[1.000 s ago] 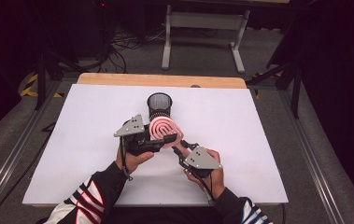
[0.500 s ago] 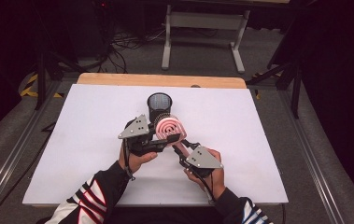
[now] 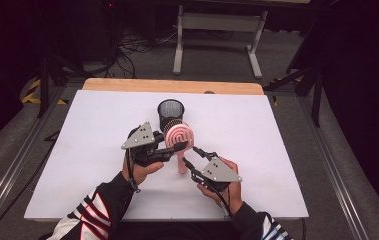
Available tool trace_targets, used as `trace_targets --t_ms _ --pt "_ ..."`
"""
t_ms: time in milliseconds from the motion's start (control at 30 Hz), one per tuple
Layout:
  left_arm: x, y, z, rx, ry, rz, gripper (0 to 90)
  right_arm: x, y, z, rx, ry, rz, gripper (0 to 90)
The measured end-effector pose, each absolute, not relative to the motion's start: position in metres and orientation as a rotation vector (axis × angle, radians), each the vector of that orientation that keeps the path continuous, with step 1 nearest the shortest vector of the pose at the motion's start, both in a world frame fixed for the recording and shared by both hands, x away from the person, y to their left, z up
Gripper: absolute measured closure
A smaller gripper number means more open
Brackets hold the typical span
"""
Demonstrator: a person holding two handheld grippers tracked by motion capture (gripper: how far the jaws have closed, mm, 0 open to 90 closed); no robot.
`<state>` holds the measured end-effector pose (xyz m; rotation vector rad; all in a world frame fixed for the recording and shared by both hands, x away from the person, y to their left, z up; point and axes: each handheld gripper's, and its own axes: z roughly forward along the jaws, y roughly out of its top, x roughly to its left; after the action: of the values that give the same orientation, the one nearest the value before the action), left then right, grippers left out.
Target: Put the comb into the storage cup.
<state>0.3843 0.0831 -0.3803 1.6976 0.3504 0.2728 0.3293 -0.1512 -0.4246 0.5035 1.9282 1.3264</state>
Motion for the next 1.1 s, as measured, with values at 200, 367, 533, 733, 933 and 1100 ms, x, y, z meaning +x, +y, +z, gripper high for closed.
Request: trace_targets --t_ms 200,367,533,733,933,1100 --pt "0.384 0.088 -0.379 1.698 0.353 0.291 62.8 0.328 -0.157 -0.422 0.511 1.920 1.338 48.1" --pt "0.385 0.093 -0.378 1.696 0.363 0.301 62.9 0.328 -0.165 -0.419 0.529 1.903 1.338 43.6" --pt "0.386 0.096 -0.378 1.696 0.369 0.314 62.9 0.330 -0.176 -0.415 0.562 1.874 1.338 39.0" --pt "0.387 0.100 -0.378 1.698 0.380 0.327 62.9 0.331 -0.188 -0.412 0.591 1.841 1.350 32.3" --pt "0.388 0.105 -0.377 1.696 0.392 0.340 62.8 0.332 -0.199 -0.411 0.614 1.818 1.352 27.2" --pt "0.389 0.108 -0.376 1.692 0.399 0.351 62.8 0.333 -0.206 -0.412 0.623 1.804 1.351 22.6"
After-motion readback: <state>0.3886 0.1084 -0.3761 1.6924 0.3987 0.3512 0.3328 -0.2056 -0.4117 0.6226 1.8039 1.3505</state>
